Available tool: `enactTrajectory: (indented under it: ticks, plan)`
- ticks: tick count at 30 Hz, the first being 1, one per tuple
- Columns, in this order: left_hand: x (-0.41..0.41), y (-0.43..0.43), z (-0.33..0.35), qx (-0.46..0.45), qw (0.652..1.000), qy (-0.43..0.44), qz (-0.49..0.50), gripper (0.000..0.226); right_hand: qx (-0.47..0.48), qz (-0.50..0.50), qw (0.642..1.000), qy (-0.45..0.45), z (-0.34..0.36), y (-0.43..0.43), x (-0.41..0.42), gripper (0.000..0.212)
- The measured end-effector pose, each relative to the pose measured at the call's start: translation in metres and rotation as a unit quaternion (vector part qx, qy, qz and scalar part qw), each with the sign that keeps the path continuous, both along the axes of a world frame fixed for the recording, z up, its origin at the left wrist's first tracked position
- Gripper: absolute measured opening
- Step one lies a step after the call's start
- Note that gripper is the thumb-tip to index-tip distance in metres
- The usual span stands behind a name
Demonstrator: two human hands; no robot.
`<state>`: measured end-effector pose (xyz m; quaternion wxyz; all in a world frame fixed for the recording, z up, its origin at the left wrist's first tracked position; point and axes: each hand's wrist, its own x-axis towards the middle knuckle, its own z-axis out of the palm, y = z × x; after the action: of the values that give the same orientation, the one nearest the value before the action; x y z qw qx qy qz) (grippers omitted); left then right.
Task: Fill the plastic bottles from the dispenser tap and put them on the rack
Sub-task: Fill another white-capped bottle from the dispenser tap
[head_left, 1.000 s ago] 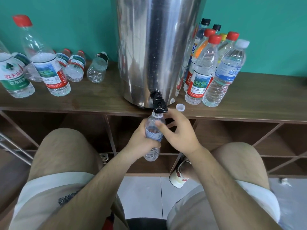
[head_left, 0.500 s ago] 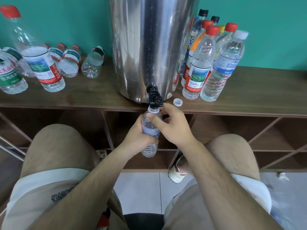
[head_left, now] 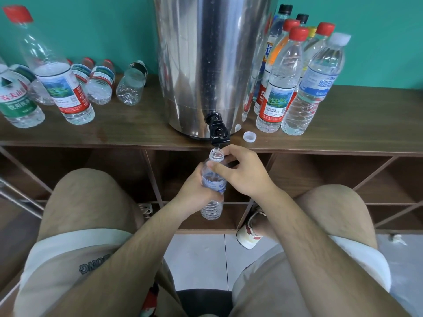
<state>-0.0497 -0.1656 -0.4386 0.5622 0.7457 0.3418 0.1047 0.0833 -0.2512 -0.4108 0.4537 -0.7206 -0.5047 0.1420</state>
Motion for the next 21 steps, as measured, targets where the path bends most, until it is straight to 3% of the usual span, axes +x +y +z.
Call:
enactTrajectory:
  ticks: [21]
  plan:
    - [0.005, 0.007, -0.013, 0.033, 0.999, 0.025, 0.023, 0.092, 0.0, 0.013, 1.0, 0.005, 0.0, 0.004, -0.001, 0.022]
